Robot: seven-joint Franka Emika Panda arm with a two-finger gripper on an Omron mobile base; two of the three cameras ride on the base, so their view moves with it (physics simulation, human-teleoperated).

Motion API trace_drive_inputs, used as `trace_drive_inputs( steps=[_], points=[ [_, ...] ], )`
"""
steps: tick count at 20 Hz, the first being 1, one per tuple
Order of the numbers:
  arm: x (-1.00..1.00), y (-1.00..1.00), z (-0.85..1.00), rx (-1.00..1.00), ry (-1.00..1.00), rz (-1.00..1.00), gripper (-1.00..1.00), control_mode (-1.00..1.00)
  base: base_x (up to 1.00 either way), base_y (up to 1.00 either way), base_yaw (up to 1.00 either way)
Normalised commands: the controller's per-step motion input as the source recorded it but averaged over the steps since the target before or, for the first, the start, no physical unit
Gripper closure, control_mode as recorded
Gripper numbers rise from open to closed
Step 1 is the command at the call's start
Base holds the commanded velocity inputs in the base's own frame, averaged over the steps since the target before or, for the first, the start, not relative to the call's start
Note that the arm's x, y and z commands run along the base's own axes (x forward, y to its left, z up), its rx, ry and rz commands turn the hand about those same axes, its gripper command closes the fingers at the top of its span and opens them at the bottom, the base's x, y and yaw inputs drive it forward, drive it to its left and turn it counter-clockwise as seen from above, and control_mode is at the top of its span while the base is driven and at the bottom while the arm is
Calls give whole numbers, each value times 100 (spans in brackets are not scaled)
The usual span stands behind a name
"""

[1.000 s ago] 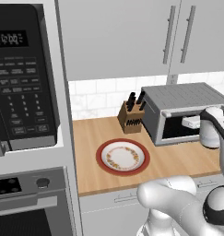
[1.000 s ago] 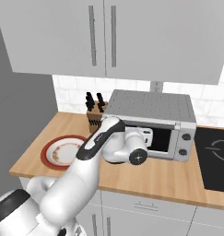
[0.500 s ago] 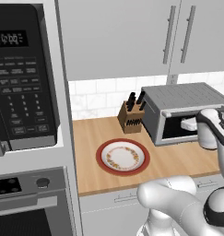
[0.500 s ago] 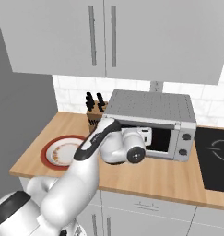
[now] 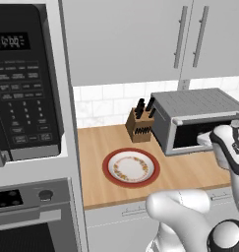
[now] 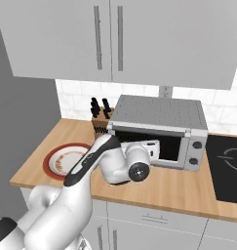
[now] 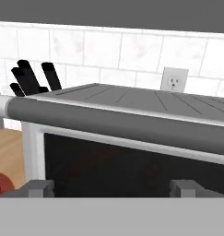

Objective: Pick up the kebab skewer and baguette bread, and place them inside the toaster oven. Close the toaster oven door and start by setting the timer.

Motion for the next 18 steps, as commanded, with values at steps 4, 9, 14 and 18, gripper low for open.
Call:
trace_drive_inputs(
  steps=[4,9,14,18],
  points=[
    [-21,-16,11,0,0,-7,-100,-100,0,0,0],
    [-11,-41,3,0,0,-8,-100,-100,0,0,0],
    [-20,-66,0,10,5,-10,-100,-100,0,0,0],
    [-20,-87,0,22,8,-6,-100,-100,0,0,0]
  ],
)
